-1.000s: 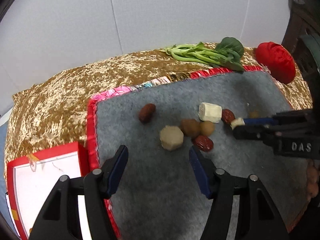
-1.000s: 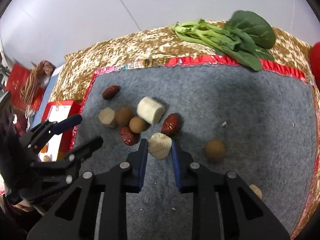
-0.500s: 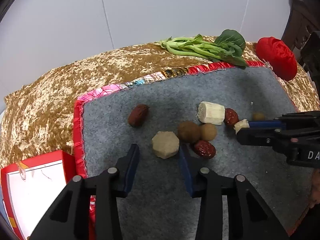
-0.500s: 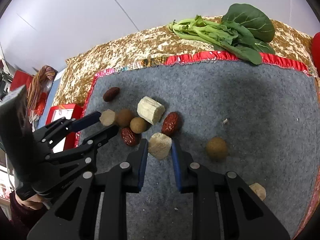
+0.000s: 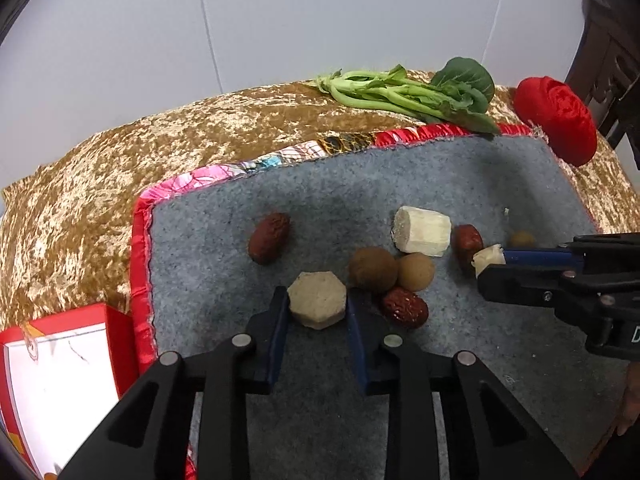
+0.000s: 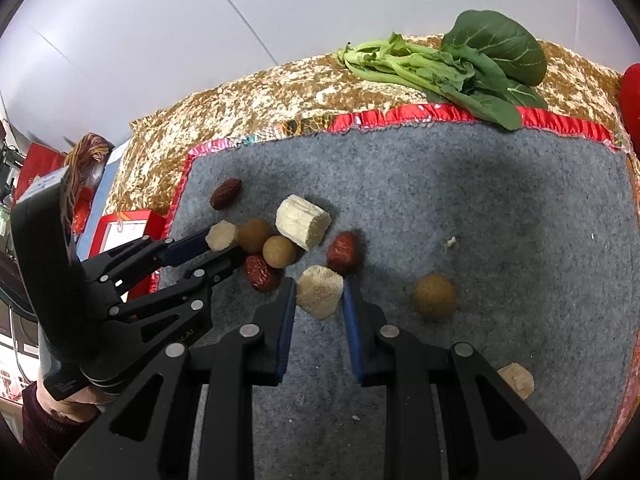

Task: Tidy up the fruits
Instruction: 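Grasp a tan hexagonal piece with the left tool while the right tool holds its piece, then carry both pieces over the white tray and open both tools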

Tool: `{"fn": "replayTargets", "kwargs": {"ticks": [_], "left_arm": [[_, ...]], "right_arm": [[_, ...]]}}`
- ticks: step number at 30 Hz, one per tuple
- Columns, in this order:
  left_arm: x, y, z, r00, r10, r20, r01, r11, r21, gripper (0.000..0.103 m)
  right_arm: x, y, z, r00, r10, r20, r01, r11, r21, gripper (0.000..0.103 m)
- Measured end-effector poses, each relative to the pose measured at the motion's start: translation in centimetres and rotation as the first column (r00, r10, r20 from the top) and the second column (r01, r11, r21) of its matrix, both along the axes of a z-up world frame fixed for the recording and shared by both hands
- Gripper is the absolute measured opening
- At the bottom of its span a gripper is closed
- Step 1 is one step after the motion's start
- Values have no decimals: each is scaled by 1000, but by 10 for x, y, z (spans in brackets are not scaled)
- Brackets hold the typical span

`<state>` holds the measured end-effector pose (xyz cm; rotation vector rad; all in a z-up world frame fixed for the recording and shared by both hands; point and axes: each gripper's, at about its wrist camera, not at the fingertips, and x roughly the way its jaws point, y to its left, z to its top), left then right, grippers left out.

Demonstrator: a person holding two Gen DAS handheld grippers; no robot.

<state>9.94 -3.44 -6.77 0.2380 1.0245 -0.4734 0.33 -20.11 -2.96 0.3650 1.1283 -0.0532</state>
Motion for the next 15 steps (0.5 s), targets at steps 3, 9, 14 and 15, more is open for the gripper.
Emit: {"fn": "replayTargets", "kwargs": {"ticks": [3, 9, 14, 15], "left_arm": [[-6, 8, 8, 1000, 15, -3, -15, 999, -30, 27], [-35, 30, 38, 999, 26, 48, -22, 996, -81, 27], [-57, 64, 64, 988, 94, 121, -83, 992, -94, 27], [-59, 74, 67, 985, 116, 129, -104, 990, -97, 27]], "right_arm": [[-2, 4, 6, 1000, 10, 20, -10, 1000, -2, 25], [-3, 25, 15, 996, 73, 60, -72, 997, -14, 25], [1, 52, 15, 987, 143, 71, -141, 990, -23, 25], [2, 58, 16, 984, 159, 76, -157, 987, -23, 25]]}}
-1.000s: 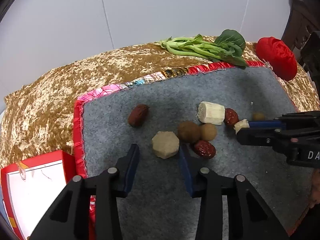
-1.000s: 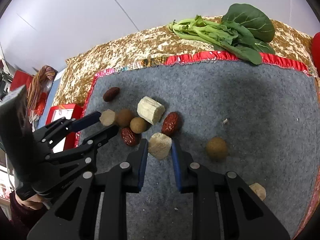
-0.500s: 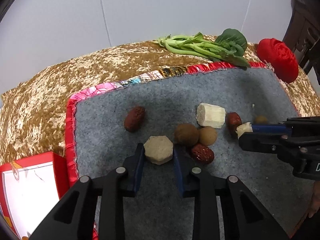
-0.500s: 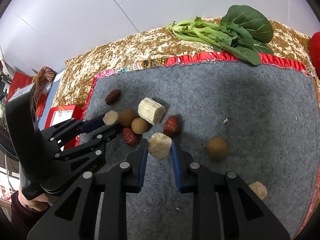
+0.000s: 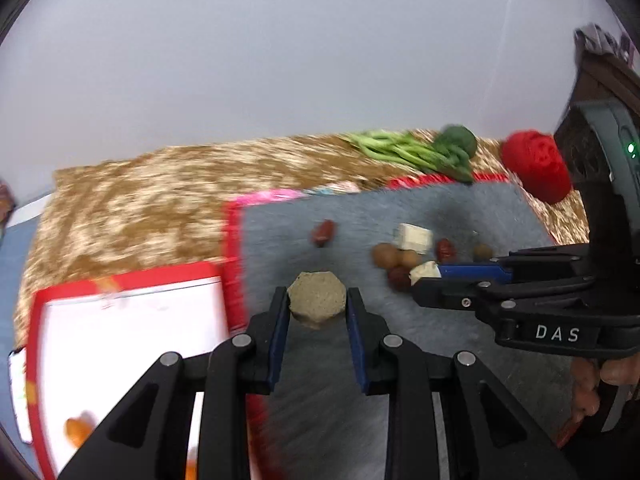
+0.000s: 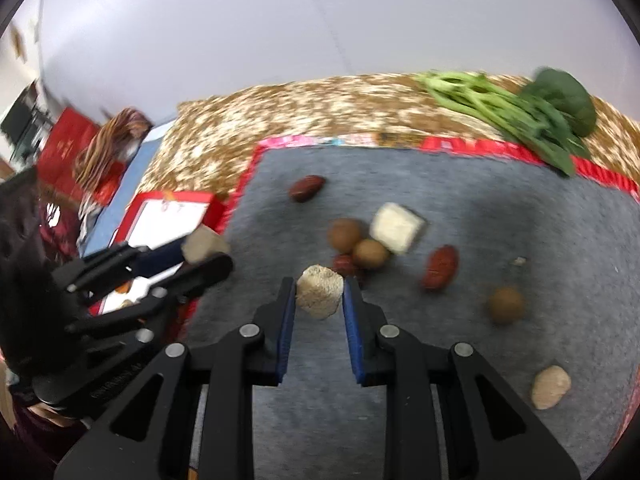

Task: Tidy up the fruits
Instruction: 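Carry both pieces over the white tray and open both tools, then move both tools back over the mat toward a brown ball and red date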

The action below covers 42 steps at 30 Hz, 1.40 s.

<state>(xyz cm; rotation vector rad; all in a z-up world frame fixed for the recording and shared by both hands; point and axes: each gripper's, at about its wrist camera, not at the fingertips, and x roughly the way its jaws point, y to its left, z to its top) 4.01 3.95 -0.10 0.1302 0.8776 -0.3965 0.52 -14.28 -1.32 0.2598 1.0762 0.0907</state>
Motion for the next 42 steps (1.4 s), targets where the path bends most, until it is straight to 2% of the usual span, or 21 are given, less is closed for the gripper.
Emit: {"fn": "replayTargets", "kwargs": {"ticks": [4, 9, 14, 18, 30, 34, 36, 38, 42], "left_arm": [[-14, 51, 4, 992, 127, 8, -127, 992, -7, 27], [-28, 102, -5, 967, 254, -24, -254, 967, -4, 27], [-34, 122, -11, 957, 290, -25, -290, 957, 21, 27], [-38, 131, -20, 954, 295, -60, -293, 955, 36, 27], [-42, 141, -34, 944, 314, -102, -306, 948, 85, 28], [-41, 138, -34, 938, 333, -99, -323, 940, 107, 29], [-40, 137, -34, 935, 340, -98, -329, 938, 110, 34], [-40, 136, -31, 934, 347, -82, -338, 935, 109, 45], [-40, 128, -25, 939, 343, -28, -338, 934, 113, 54]], "right_arm": [[4, 32, 6, 996, 78, 40, -78, 997, 2, 25], [11, 84, 5, 979, 195, 65, -196, 981, 8, 25], [10, 136, 2, 945, 314, 87, -315, 949, 3, 25], [12, 163, -14, 931, 360, 54, -360, 933, -15, 25], [17, 182, -40, 920, 391, -14, -391, 920, -15, 26], [15, 186, -38, 915, 404, -4, -404, 915, -6, 26], [14, 186, -34, 913, 409, 17, -408, 913, -5, 26], [13, 184, -28, 913, 407, 35, -407, 913, 3, 26], [12, 175, -16, 920, 386, 74, -387, 922, 8, 27]]}}
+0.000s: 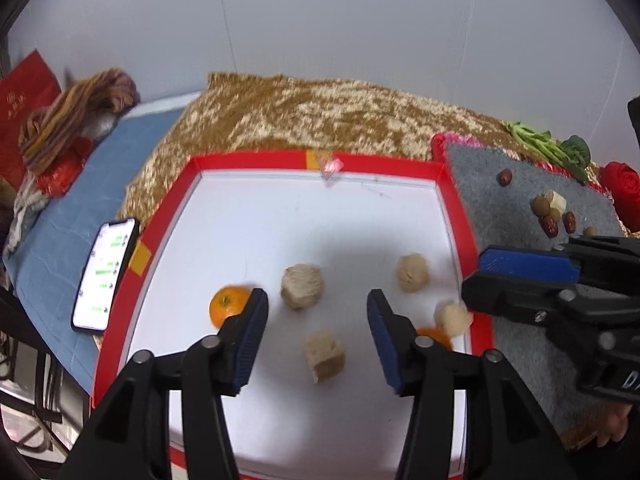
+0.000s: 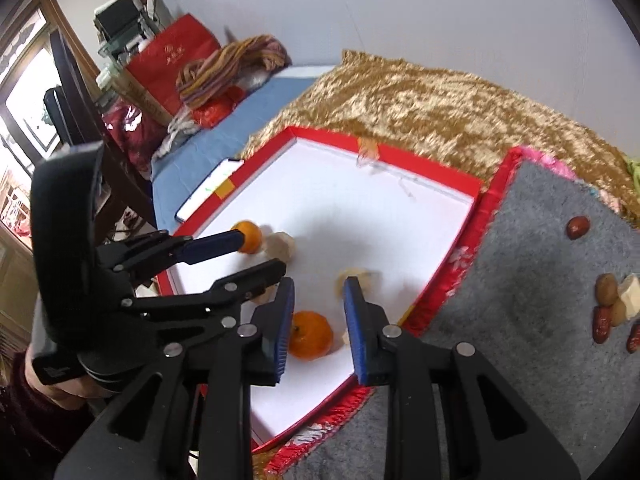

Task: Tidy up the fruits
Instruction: 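Move both tools back over the mat toward a brown ball and red date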

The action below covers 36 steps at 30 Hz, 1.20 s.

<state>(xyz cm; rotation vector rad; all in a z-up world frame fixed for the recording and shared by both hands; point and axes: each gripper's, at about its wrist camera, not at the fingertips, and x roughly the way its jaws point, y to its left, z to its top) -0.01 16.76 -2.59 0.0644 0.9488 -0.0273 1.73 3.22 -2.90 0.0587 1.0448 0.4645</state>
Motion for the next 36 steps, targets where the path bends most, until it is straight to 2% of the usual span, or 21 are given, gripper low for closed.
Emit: {"fn": "replayTargets", "kwargs": {"ticks": [2, 6, 10, 15, 19, 25, 28, 31, 36], "left_arm": [[1, -10, 3, 1000, -24, 20, 24, 1000, 6, 60], [4, -36, 8, 996, -85, 40, 85, 996, 18, 61], [5, -62, 11, 988, -143, 52, 142, 990, 23, 62], [3, -96, 12, 972, -228, 57, 226, 973, 36, 63], [5, -116, 11, 964, -260, 53, 257, 965, 50, 63], [10, -151, 10, 950, -306, 59, 303, 952, 47, 64], [16, -174, 6, 936, -352, 31, 352, 936, -7, 64], [21, -195, -1, 915, -404, 9, 404, 914, -27, 64], [36, -208, -14, 905, -425, -24, 422, 904, -66, 64]], "right_arm": [[-1, -8, 7, 1000, -19, 13, 19, 1000, 5, 27], [-1, -35, 19, 996, -81, 31, 81, 997, 1, 28], [-3, -80, 31, 982, -185, 36, 185, 983, 9, 28], [-15, -144, 44, 948, -317, 28, 317, 948, -4, 28], [-37, -197, 53, 915, -403, 10, 404, 915, -26, 28], [-69, -261, 51, 864, -504, 10, 503, 862, -63, 31], [-72, -277, 42, 842, -539, -28, 536, 841, -75, 32], [-65, -280, 33, 832, -552, -51, 546, 833, -92, 32], [-49, -274, 23, 829, -553, -79, 548, 833, -75, 32]]}}
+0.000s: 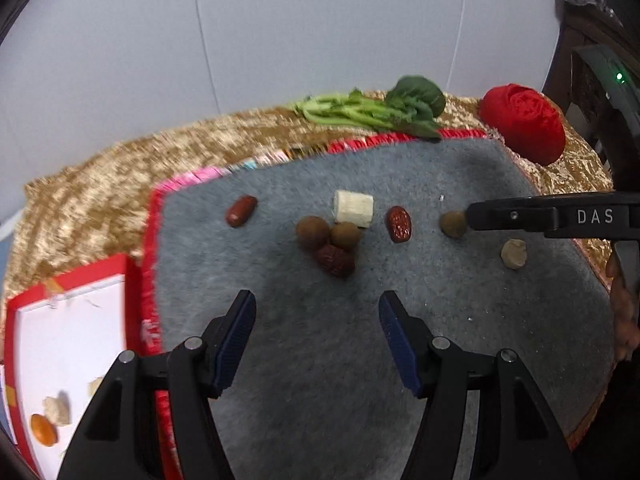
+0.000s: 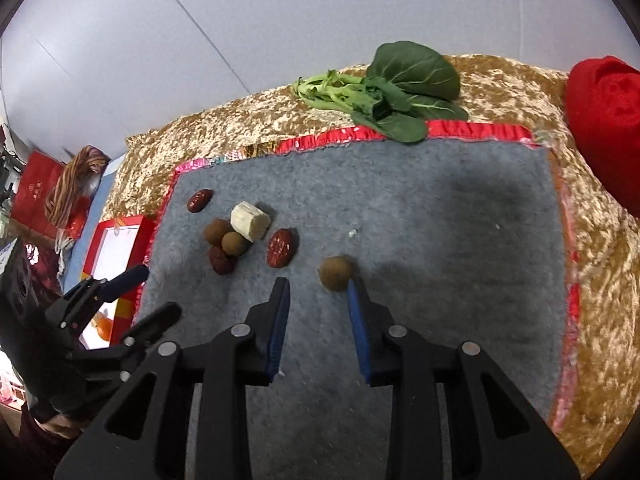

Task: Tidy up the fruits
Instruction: 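Move both tools back over the mat toward a brown ball and red date, then grasp a brown round fruit with the right tool while the left tool grasps a red date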

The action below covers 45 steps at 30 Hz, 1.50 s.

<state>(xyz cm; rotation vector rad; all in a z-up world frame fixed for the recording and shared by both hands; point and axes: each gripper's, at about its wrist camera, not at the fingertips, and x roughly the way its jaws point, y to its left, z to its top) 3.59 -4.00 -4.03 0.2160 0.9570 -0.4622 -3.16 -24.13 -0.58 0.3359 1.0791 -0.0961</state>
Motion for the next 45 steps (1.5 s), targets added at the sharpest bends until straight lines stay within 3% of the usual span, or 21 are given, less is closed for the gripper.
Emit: {"fn": "replayTargets", "kwargs": {"ticks": [6, 12, 22, 29, 35, 45], "left_arm": [[18, -3, -7, 999, 18, -49, -21, 997, -71, 64], [33, -13, -18, 996, 23, -87, -28, 998, -55, 62], [39, -22, -28, 997, 2, -75, -5, 999, -32, 51], [44, -18, -31, 997, 2, -83, -6, 999, -52, 39], [43, -17, -30, 997, 3, -79, -7, 998, -57, 29], [40, -19, -29, 997, 2, -77, -7, 998, -66, 27]], "right_arm": [[17, 5, -15, 999, -22, -42, 22, 1000, 8, 32], [21, 2, -16, 999, -36, -39, 36, 999, -5, 32], [11, -20, -7, 997, -80, -5, 80, 987, 140, 32], [16, -9, -13, 997, -64, -39, 66, 997, 46, 32], [19, -16, -25, 992, -94, -78, 97, 995, 33, 32], [24, 4, -36, 994, -28, -104, 23, 999, -46, 32]]}}
